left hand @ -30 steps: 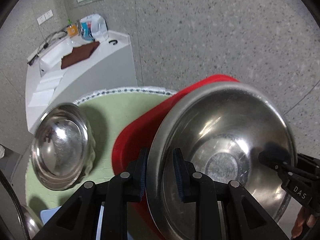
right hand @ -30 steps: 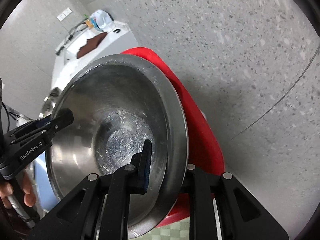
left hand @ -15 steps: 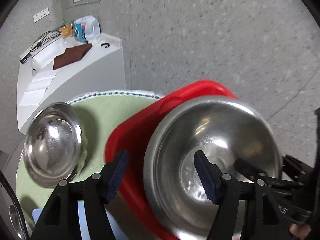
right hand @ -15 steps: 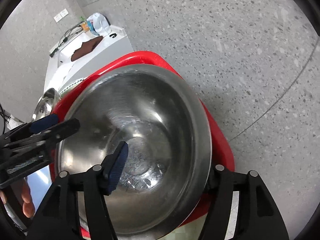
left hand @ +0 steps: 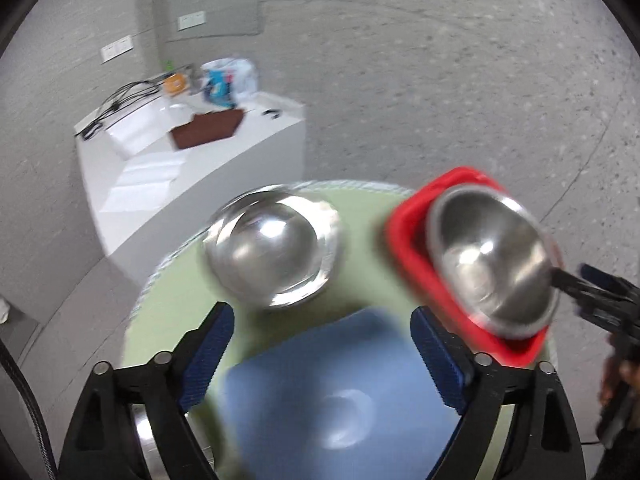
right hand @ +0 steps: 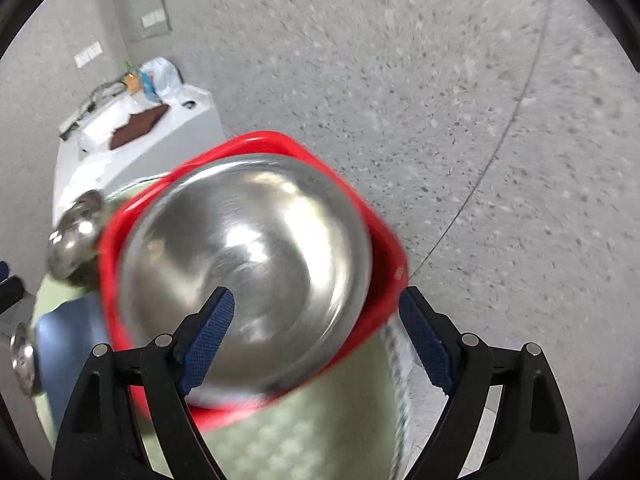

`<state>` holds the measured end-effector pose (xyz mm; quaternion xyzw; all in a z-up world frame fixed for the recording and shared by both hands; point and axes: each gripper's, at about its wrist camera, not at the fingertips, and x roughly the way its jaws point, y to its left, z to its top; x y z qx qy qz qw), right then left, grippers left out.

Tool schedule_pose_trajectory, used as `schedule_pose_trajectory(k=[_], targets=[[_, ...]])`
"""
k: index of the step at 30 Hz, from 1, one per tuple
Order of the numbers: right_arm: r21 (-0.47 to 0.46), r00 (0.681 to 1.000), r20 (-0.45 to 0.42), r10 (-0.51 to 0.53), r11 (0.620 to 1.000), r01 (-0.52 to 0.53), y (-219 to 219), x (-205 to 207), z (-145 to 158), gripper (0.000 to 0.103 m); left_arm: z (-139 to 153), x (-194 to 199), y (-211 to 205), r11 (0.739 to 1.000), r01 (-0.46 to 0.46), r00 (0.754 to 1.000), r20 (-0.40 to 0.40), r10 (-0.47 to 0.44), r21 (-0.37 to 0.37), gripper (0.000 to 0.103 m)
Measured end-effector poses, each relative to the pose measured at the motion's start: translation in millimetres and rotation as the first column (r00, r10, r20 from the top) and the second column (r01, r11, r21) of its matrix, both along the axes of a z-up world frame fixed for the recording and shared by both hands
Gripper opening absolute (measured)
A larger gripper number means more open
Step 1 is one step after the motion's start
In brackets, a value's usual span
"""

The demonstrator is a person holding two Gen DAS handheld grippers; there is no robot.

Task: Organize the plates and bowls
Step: 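Grasp the light-blue square plate edge with both grippers and lift it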

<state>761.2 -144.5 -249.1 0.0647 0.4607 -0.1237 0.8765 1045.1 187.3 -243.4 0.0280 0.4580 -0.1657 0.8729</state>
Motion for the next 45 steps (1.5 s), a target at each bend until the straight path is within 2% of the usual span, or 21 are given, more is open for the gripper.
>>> schedule_pose_trajectory(k=[5,9,15,17,18,19,20,21,22,23,24,25,29,36,41,45], targets=[[0.115,0.998,0.067,0.021,0.993,-0.028,59.5,-56.3,2.1,0.087,-14.5,-19.1,41.5,0.999,-0.001,1.0,-0.021,0.001,0.036,0.087],[0.183,0.995,0.103,0.019,0.982,-0.038,104.3,-82.7,-5.1,0.087,-27.7,-21.2,53.5,0.998,0.022,0.998,-0.063,-0.018,0.062,0.087],[0.215,0.999,0.032,-0.003,0.977,-0.004,141.1,-84.7,-43.8,0.085,-56.8,-15.4,36.6,0.988,0.095,0.988,-0.131,-0.079,0.123,0.085],[0.231,1.0,0.004,0.002,0.973,-0.003,147.8,-79.2,-58.1,0.081,-63.4,-11.0,30.0,0.984,0.115,0.984,-0.148,-0.096,0.132,0.075],[0.241,1.0,0.001,0.004,0.971,-0.004,150.3,-77.9,-63.6,0.075,-67.0,-8.9,24.5,0.983,0.127,0.982,-0.158,-0.106,0.131,0.072],[0.254,1.0,-0.013,0.004,0.967,0.0,151.4,-74.5,-70.5,0.065,-68.5,-7.9,21.4,0.982,0.139,0.979,-0.167,-0.117,0.125,0.064],[0.275,1.0,-0.025,0.004,0.962,0.003,150.7,-71.9,-75.9,0.06,-71.4,-7.5,19.4,0.981,0.155,0.975,-0.177,-0.133,0.117,0.052],[0.307,1.0,-0.028,0.007,0.952,0.002,149.4,-69.2,-80.1,0.05,-74.6,-5.9,18.6,0.98,0.162,0.973,-0.185,-0.139,0.116,0.052],[0.322,0.999,-0.031,0.014,0.947,-0.003,148.6,-67.3,-82.8,0.037,-76.9,-4.5,18.4,0.979,0.165,0.971,-0.192,-0.141,0.118,0.042],[0.332,0.999,-0.037,0.023,0.943,-0.01,147.7,-64.9,-85.7,0.029,-78.8,-3.7,18.9,0.978,0.168,0.971,-0.194,-0.143,0.12,0.029],[0.349,0.999,-0.039,0.033,0.937,-0.018,147.0,-63.3,-87.9,0.021,-79.6,-2.0,21.6,0.98,0.159,0.972,-0.193,-0.134,0.121,0.025],[0.347,0.999,-0.042,0.034,0.938,-0.017,146.9,-63.7,-88.8,0.02,-78.6,-1.0,24.5,0.983,0.144,0.974,-0.193,-0.121,0.113,0.019],[0.374,0.997,-0.018,0.072,0.925,-0.06,145.2,-67.5,-79.6,0.016,-58.2,-6.5,35.8,0.992,0.108,0.982,-0.16,-0.097,0.065,0.018],[0.366,0.985,0.097,0.145,0.915,-0.171,130.3,-72.7,-15.0,0.016,5.7,-22.9,34.9,0.998,0.057,0.997,-0.051,-0.058,-0.028,0.018],[0.33,0.975,0.166,0.145,0.924,-0.193,80.4,-56.6,23.8,0.016,49.2,-10.9,-15.0,0.994,0.09,0.996,0.027,-0.089,-0.06,0.018],[0.297,0.978,0.165,0.125,0.94,-0.17,26.7,-32.6,32.5,0.016,49.2,10.8,-68.3,0.991,0.124,0.992,0.026,-0.123,-0.056,0.018]])
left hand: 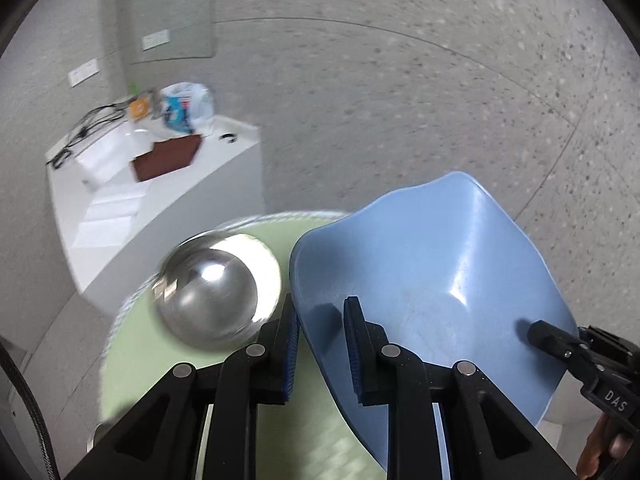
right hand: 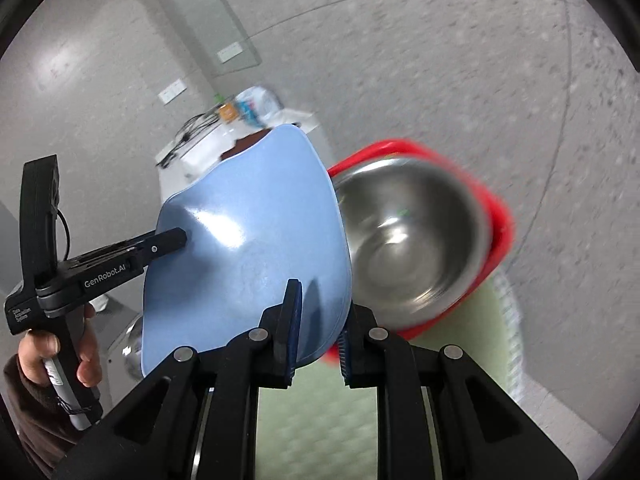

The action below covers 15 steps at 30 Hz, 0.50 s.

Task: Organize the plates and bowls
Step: 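Lower the blue plate into the red basin over the bowl, open both grippers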

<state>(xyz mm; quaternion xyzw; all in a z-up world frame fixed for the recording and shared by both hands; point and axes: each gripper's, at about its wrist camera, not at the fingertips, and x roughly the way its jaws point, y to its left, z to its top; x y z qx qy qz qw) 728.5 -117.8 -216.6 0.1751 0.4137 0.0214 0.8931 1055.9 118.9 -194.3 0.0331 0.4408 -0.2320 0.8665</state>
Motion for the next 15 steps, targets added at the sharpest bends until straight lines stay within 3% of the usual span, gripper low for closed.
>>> schedule_pose_trajectory(k=[7,15], targets=[[-0.03,0.996,-0.074,-0.057,0.998,0.055,-71.5,36.6,-28.7,0.016,-44.1,37.2,-72.3,0.996,0.018,0.998,-0.066,-0.012,0.088,0.018],[-0.054,0.99,-0.129,-0.05,0.998,0.043,-84.8,52.2,-59.5,0.017,-85.9,74.4,-108.3,0.99,0.01,0.992,-0.124,0.007,0.139,0.021]])
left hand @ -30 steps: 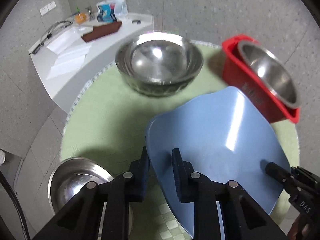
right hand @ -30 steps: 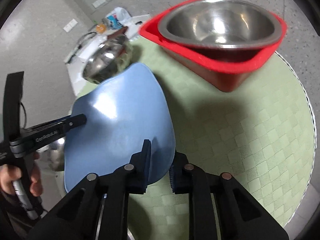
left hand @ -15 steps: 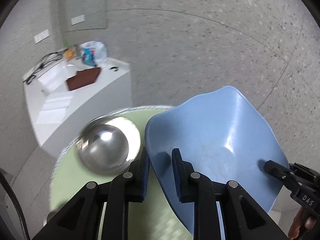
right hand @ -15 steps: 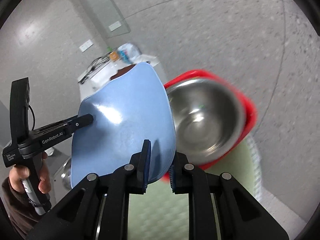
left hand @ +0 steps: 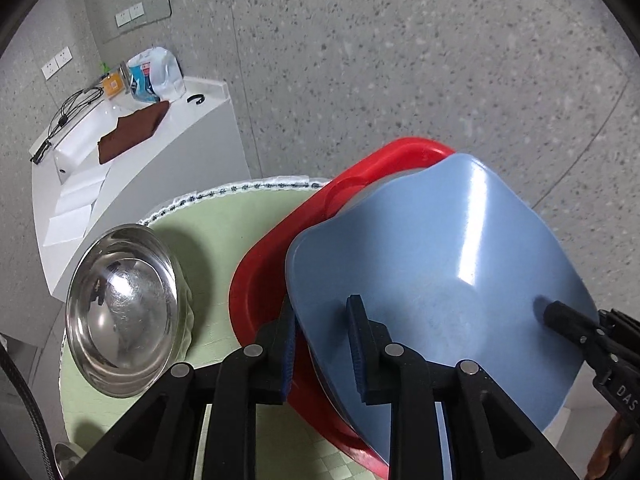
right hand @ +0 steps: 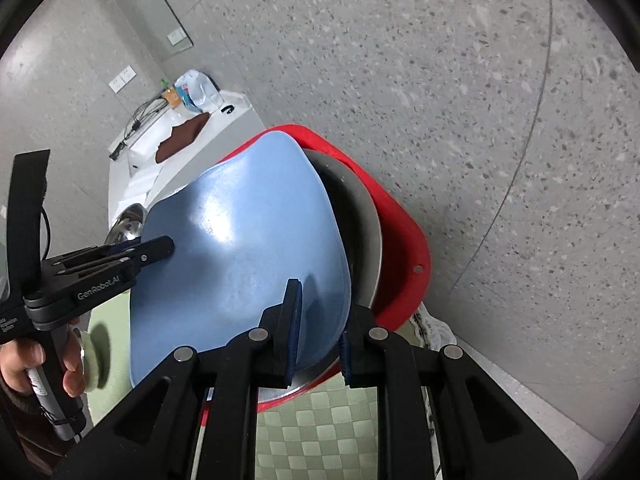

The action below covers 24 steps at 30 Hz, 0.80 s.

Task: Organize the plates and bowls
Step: 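Lower the blue plate into the red basin over the bowl, open both grippers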

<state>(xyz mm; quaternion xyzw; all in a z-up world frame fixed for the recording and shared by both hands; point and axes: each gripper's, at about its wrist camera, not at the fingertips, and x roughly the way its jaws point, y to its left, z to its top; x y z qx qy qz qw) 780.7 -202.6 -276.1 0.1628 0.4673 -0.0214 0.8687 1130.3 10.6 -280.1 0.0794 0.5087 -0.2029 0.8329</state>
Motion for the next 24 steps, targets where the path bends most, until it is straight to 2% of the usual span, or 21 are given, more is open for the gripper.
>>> schedule_pose_trajectory(k=[5,7,9,11,12,13,15,19,22,24], targets=[[-0.059,1.0,-0.003,-0.005,0.998,0.005,7.6,6.9,1.5,0.02,-9.6,7.9,-7.1,1.0,0.005,1.0,-0.007,-0.005,-0.009,0.025],[-0.047,1.0,-0.003,-0.012,0.999,0.012,7.8,7.4,2.0,0.029,-9.3,6.9,-4.4,1.0,0.013,1.0,-0.012,-0.013,-0.024,0.028],[-0.046,1.0,-0.004,-0.01,0.999,0.009,9.8,7.3,3.4,0.032,-5.6,4.0,1.7,0.998,0.026,0.999,-0.025,-0.027,-0.062,0.042],[-0.055,1.0,-0.002,-0.015,0.998,0.015,13.0,5.8,6.0,0.039,1.2,-3.3,6.3,0.996,0.042,0.999,-0.003,-0.042,-0.075,0.071],[-0.057,1.0,0.002,-0.018,0.998,0.018,14.6,4.7,7.2,0.046,4.4,-7.1,9.2,0.996,0.051,0.999,0.013,-0.05,-0.078,0.074],[-0.067,1.0,0.007,-0.03,0.997,0.03,16.4,2.9,8.9,0.059,6.8,-9.5,9.9,0.995,0.061,0.998,0.024,-0.06,-0.083,0.075],[-0.106,0.997,0.019,-0.069,0.992,0.071,19.8,-0.6,12.3,0.075,10.0,-14.1,10.2,0.991,0.095,0.995,0.025,-0.093,-0.097,0.079],[-0.133,0.991,0.036,-0.128,0.982,0.132,26.6,-9.2,17.4,0.075,18.1,-28.3,22.4,0.982,0.158,0.987,0.05,-0.154,-0.106,0.081],[-0.208,0.977,0.051,-0.206,0.955,0.212,38.8,-23.7,24.6,0.075,37.1,-45.7,53.9,0.966,0.215,0.975,0.083,-0.205,-0.14,0.081],[-0.236,0.965,0.069,-0.254,0.935,0.263,51.9,-38.8,33.6,0.075,53.3,-55.8,90.5,0.959,0.246,0.966,0.119,-0.23,-0.141,0.084]])
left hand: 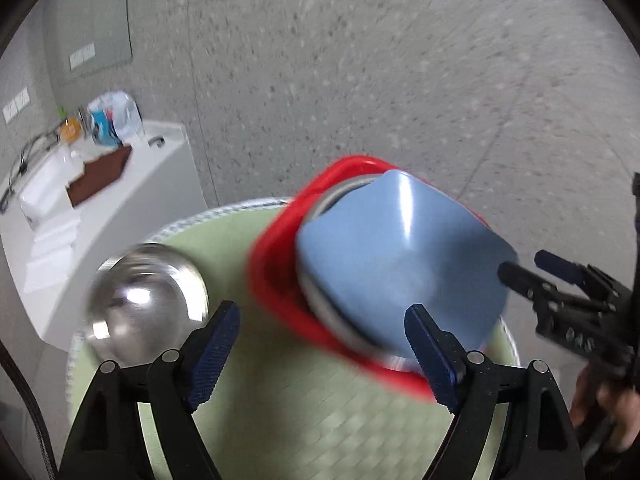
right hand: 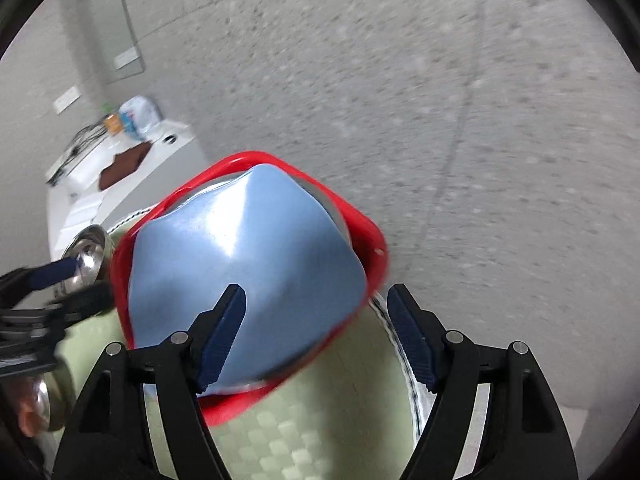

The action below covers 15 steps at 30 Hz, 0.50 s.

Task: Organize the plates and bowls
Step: 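Lower the blue plate into the red basin over the bowl, open both grippers, then grasp a medium steel bowl rim with both grippers and lift it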

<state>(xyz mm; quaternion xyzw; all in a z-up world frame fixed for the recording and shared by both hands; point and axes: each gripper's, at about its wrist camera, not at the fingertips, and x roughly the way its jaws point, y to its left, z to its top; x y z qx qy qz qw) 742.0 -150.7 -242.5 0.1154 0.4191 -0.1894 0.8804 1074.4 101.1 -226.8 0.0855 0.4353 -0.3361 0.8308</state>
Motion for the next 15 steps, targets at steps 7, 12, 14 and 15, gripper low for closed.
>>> schedule_pose_trajectory(k=[7,12,14,15], targets=[[0.06,0.998,0.069,0.007,0.998,-0.011,100.6,-48.8,20.7,0.08,26.5,-32.8,134.8,1.0,0.015,0.994,0.112,-0.015,0.007,0.094],[0.161,0.993,0.064,0.099,0.981,-0.109,181.6,-48.8,15.6,0.08,12.9,-49.9,222.9,0.996,-0.079,0.992,0.105,0.075,0.036,0.094],[0.201,0.989,0.055,0.139,0.968,-0.147,210.4,-42.3,9.7,0.08,4.0,-56.5,252.9,0.99,-0.132,0.988,0.089,0.128,0.043,0.094],[0.218,0.985,0.045,0.168,0.96,-0.174,226.7,-36.7,5.7,0.08,-0.1,-58.7,262.7,0.987,-0.152,0.986,0.079,0.149,0.046,0.094]])
